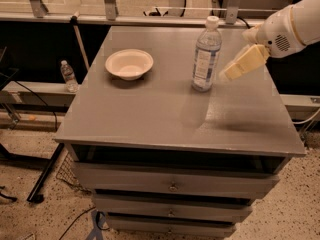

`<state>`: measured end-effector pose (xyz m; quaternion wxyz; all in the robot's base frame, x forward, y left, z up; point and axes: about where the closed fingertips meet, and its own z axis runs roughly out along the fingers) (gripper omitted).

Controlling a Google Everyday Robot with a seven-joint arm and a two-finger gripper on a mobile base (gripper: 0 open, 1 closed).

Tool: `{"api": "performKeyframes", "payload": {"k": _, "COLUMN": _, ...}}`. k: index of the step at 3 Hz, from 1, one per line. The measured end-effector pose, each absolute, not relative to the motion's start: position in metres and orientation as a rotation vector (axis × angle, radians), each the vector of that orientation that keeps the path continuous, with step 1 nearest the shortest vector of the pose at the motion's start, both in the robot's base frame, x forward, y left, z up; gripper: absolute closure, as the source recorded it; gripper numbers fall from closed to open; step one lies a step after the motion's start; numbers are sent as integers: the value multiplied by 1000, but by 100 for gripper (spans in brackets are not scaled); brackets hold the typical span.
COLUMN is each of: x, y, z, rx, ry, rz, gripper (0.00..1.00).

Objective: Knock blue plastic bottle over

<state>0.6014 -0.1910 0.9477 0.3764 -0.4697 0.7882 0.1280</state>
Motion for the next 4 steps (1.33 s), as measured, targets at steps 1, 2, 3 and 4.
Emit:
{"api": "performKeyframes", "payload": {"k": 1, "x": 618, "y": -173, "z": 949, "rx": -1187, "ry": 1944, "rz": 382, "gripper": 0}}
{"api": "performKeyframes", "payload": {"k": 2, "x": 626, "y": -159, "z": 947, "rx": -1194, "ry": 1916, "rz": 414, "gripper": 0}}
{"api": "performKeyframes", "payload": {"k": 3, "x": 637, "y": -143, "z": 941, "rx": -1200, "ry": 1892, "rz": 460, "gripper": 0}}
{"api": "performKeyframes", "payload": {"k": 4, "x": 650, "y": -126, "z": 932, "rx": -1210, "ry": 1863, "rz": 518, "gripper": 22}}
